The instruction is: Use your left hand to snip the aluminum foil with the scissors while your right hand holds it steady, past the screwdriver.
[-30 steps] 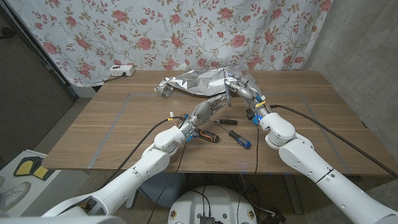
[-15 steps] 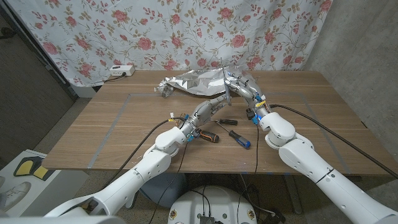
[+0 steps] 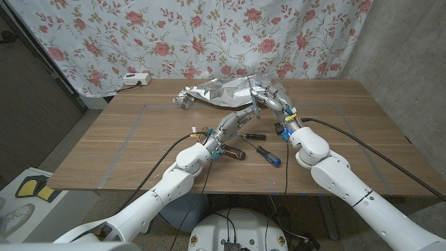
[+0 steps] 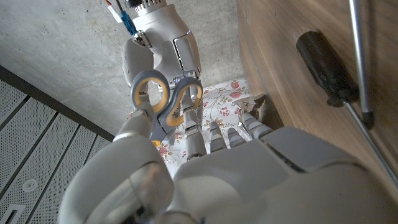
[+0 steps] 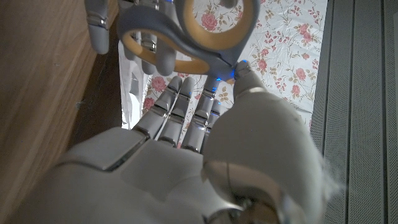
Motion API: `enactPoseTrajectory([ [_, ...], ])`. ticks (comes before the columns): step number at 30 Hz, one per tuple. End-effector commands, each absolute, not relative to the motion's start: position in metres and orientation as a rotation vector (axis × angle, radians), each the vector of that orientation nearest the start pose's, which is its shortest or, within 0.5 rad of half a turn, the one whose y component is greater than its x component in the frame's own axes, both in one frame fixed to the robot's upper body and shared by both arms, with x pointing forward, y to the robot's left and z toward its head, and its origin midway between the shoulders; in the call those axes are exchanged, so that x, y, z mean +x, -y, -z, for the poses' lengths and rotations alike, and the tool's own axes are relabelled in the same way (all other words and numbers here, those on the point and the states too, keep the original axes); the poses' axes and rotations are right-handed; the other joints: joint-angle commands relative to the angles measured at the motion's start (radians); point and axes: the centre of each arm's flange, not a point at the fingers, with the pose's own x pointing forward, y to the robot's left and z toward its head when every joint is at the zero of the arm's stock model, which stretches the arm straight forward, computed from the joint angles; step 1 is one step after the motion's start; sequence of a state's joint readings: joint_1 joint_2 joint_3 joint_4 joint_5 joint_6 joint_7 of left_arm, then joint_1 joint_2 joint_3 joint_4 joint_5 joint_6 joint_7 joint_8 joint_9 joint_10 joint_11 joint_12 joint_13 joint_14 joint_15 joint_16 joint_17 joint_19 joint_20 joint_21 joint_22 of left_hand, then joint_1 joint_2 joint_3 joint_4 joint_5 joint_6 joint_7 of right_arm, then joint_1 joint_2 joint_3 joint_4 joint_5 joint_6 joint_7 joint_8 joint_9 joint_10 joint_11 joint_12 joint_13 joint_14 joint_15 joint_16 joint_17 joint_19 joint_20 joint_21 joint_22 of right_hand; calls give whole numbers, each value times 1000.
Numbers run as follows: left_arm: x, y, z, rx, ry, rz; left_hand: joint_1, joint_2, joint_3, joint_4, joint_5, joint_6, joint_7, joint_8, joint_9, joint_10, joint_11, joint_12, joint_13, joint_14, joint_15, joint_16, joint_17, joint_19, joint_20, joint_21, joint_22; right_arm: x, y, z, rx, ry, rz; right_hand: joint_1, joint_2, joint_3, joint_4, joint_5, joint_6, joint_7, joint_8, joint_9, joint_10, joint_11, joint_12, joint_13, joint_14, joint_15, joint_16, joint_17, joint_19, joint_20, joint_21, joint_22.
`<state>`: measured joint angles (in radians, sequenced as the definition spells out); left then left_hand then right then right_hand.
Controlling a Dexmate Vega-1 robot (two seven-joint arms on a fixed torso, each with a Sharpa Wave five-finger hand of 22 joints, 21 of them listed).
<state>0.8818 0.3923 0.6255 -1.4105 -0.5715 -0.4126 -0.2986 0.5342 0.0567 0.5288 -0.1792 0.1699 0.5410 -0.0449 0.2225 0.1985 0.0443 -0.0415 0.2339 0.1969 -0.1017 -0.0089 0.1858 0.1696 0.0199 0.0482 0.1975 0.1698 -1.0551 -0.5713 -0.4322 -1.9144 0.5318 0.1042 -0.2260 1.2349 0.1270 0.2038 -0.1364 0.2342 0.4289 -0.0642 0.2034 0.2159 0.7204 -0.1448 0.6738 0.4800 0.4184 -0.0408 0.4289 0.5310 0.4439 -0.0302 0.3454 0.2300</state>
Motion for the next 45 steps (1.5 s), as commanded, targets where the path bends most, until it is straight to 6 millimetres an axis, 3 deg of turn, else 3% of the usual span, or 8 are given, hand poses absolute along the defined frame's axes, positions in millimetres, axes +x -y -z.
enactPoseTrajectory([
  [1,589,-83,75,66,663,794,0,-20,-10,0,-1,1,-6,-3,4,-4,-1,-5,2,-6,-3,-5,3,-2,0,-4,3,540,169,12,15,655,-323,25,30,-4,-3,9,6,-5,1,6,68,-68,7,2,0,-185,-3,2,-5,-3,8,3],
  [13,590,-79,75,56,663,801,9,-19,-11,4,3,6,-5,-2,4,-2,0,-5,2,-5,0,-4,4,2,2,-3,3,535,163,21,41,650,-316,26,30,-5,-3,10,11,-7,3,6,71,-68,8,1,2,-186,-3,5,-11,3,10,3],
  [34,589,-76,83,34,650,800,12,-20,-20,13,6,16,-2,-4,4,7,-2,-2,3,2,0,-2,4,4,1,-3,4,530,176,28,87,662,-240,31,32,-7,-5,12,20,-18,5,7,72,-68,12,2,5,-188,-2,11,-23,8,13,1],
  [45,590,-73,83,41,650,804,22,-12,-19,13,7,17,1,-5,5,8,2,-3,3,6,4,-1,4,8,6,-2,4,527,172,30,97,659,-241,31,32,-10,-4,12,21,-18,5,8,72,-68,12,0,8,-187,2,17,-30,10,14,0],
])
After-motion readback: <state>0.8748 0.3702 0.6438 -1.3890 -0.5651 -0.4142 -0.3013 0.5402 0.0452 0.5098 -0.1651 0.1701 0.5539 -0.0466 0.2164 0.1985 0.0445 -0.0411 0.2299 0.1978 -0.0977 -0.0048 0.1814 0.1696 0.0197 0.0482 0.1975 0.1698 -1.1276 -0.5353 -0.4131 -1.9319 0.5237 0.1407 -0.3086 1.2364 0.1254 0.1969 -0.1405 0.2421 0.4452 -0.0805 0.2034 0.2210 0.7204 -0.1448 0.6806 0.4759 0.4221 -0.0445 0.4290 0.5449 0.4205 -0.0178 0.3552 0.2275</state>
